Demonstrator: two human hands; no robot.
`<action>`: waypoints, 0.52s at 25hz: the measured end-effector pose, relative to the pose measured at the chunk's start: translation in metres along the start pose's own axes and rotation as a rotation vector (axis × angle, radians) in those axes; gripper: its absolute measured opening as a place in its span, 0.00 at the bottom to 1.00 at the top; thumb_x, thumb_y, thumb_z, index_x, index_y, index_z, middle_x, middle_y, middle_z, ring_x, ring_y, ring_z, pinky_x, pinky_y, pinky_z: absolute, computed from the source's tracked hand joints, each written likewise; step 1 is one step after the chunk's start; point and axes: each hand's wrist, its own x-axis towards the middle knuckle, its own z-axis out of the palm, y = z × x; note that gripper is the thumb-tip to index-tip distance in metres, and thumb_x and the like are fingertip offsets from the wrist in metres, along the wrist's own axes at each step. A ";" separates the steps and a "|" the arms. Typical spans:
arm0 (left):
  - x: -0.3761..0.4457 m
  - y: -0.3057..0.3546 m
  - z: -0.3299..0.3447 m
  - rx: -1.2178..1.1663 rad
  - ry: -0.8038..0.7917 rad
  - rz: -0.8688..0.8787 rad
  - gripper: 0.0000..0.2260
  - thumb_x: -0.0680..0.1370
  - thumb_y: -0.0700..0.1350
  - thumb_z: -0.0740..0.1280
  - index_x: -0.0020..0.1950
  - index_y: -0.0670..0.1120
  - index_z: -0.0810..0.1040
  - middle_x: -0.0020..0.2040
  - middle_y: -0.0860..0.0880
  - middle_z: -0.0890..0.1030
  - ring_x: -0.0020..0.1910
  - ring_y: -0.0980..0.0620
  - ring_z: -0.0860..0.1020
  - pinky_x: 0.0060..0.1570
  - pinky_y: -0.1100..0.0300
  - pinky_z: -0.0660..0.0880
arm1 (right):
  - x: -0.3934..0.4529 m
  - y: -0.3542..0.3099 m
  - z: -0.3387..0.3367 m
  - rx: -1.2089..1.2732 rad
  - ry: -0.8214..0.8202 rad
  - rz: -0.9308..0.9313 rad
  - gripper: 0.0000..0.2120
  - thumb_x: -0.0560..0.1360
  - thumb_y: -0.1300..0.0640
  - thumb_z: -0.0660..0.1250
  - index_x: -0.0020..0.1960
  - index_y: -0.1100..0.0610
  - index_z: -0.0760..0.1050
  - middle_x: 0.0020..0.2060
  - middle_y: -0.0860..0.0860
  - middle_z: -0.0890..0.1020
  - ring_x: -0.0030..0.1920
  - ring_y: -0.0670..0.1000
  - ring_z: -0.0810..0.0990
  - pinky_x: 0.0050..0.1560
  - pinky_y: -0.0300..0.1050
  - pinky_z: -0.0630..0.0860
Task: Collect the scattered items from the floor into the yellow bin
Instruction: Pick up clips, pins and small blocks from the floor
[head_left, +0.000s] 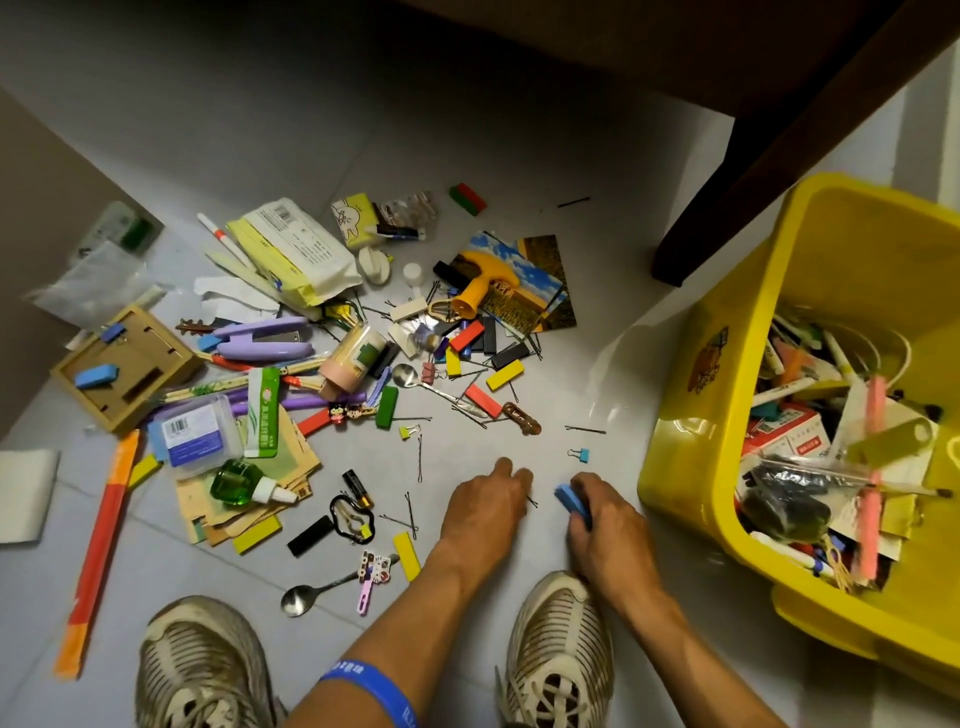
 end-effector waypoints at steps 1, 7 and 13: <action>0.001 -0.001 0.000 0.054 -0.019 0.036 0.11 0.80 0.39 0.62 0.63 0.44 0.72 0.56 0.41 0.74 0.46 0.41 0.79 0.45 0.52 0.77 | 0.006 -0.002 0.002 0.059 0.068 0.033 0.17 0.79 0.59 0.65 0.67 0.53 0.71 0.59 0.52 0.79 0.55 0.52 0.79 0.55 0.45 0.77; -0.006 0.012 0.019 0.064 -0.065 -0.023 0.12 0.80 0.33 0.58 0.64 0.39 0.69 0.54 0.38 0.70 0.46 0.40 0.79 0.46 0.51 0.75 | 0.041 -0.014 0.005 -0.021 0.187 0.173 0.14 0.80 0.58 0.64 0.65 0.59 0.75 0.56 0.56 0.79 0.51 0.55 0.78 0.47 0.44 0.76; 0.002 0.010 0.016 -0.129 -0.058 -0.146 0.08 0.80 0.40 0.58 0.57 0.41 0.72 0.49 0.41 0.74 0.44 0.43 0.79 0.40 0.58 0.72 | 0.040 -0.010 0.007 0.011 0.191 0.163 0.12 0.80 0.56 0.65 0.62 0.58 0.76 0.53 0.54 0.79 0.49 0.52 0.78 0.47 0.46 0.79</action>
